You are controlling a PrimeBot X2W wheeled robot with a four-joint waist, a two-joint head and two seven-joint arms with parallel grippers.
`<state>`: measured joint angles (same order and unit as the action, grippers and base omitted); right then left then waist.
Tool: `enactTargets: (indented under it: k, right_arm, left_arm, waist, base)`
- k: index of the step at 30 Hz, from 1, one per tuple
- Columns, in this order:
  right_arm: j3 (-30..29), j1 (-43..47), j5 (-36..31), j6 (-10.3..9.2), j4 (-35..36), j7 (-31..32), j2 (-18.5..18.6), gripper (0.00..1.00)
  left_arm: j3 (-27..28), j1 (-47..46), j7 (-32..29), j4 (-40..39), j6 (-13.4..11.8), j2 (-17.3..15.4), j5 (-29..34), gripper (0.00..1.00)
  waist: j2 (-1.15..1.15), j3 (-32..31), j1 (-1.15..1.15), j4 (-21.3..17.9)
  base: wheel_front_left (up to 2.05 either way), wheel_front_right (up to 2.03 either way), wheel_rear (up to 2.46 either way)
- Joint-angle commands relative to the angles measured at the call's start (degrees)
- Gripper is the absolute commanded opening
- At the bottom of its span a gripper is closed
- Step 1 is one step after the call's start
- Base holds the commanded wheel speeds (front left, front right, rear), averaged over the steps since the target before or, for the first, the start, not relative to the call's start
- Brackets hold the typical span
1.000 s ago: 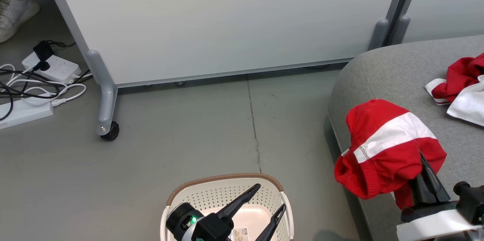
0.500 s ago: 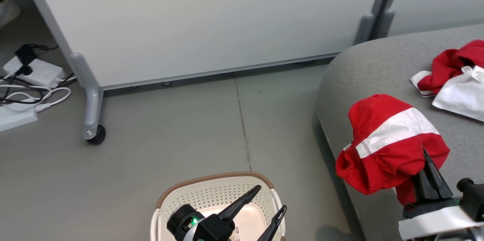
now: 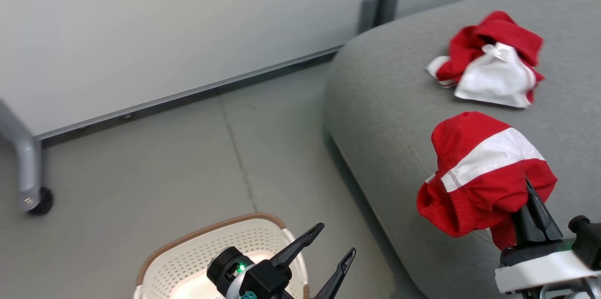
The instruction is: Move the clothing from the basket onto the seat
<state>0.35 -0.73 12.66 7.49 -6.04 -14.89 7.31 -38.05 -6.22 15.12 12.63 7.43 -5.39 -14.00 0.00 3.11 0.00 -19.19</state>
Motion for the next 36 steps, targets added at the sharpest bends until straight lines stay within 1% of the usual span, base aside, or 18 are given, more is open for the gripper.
enactTargets:
  k: [1,4,5,6,8,16,23,29,34,36]
  right_arm:
    - [-0.3,-0.8,0.3,0.02,0.3,-0.3,0.3,0.00]
    - [-0.2,-1.0,0.5,0.02,0.3,-0.3,0.3,0.00]
    - [-0.2,-1.0,0.5,0.02,0.3,-0.3,0.3,0.00]
    - [-0.1,-1.0,0.5,0.02,0.3,-0.3,0.1,0.00]
    - [-0.2,-0.9,0.4,0.02,0.4,-0.3,-0.1,0.00]
    - [-4.2,1.4,0.1,0.02,2.1,-0.3,-1.7,0.00]
    - [-5.1,2.1,-0.3,0.02,2.8,-0.3,-2.6,0.00]
    - [-6.1,-1.4,0.6,0.02,3.2,-0.3,-0.8,0.00]
    - [-6.2,-8.0,-0.2,0.02,4.1,-0.3,2.6,0.00]
    - [-6.7,-11.3,-0.3,0.02,4.0,-0.3,4.3,0.00]
  left_arm:
    - [-0.1,-0.8,0.0,0.0,0.1,-0.4,0.4,1.00]
    - [-0.2,-1.5,0.0,-0.1,0.1,-0.4,0.3,1.00]
    - [-0.2,-1.5,0.0,-0.1,0.1,-0.4,0.3,1.00]
    - [0.1,-1.7,0.0,-0.3,0.1,-0.4,0.4,1.00]
    - [-0.1,-1.9,0.0,-0.3,0.1,-0.6,0.4,1.00]
    - [-3.4,-5.0,0.0,0.7,0.1,-1.0,-1.0,1.00]
    - [-4.4,-6.2,0.0,1.2,0.1,-1.3,-1.7,1.00]
    - [-3.2,-4.7,0.0,0.5,0.1,-1.6,-0.8,1.00]
    - [-1.8,-4.7,0.0,-0.5,0.1,-2.4,-0.4,1.00]
    - [-2.4,-5.9,0.0,-0.9,0.1,-3.0,0.1,1.00]
  waist:
    - [0.00,1.0,0.00,-3.9]
    - [0.00,1.4,0.00,-6.8]
    - [0.00,1.4,0.00,-6.8]
    - [0.00,1.8,0.00,-8.7]
    - [0.00,2.1,0.00,-10.2]
    - [0.00,3.6,0.00,-11.4]
    - [0.00,4.0,0.00,-11.5]
    - [0.00,4.6,0.00,-11.4]
    - [0.00,7.6,0.00,-11.5]
    - [0.00,9.1,0.00,-10.9]
  base:
    - [0.00,0.00,0.00]
    - [0.00,0.00,0.00]
    - [0.00,0.00,0.00]
    - [0.00,0.00,0.00]
    - [0.00,0.00,0.00]
    - [0.00,0.00,0.00]
    - [0.00,0.00,0.00]
    - [0.00,0.00,0.00]
    - [0.00,0.00,0.00]
    - [0.00,0.00,0.00]
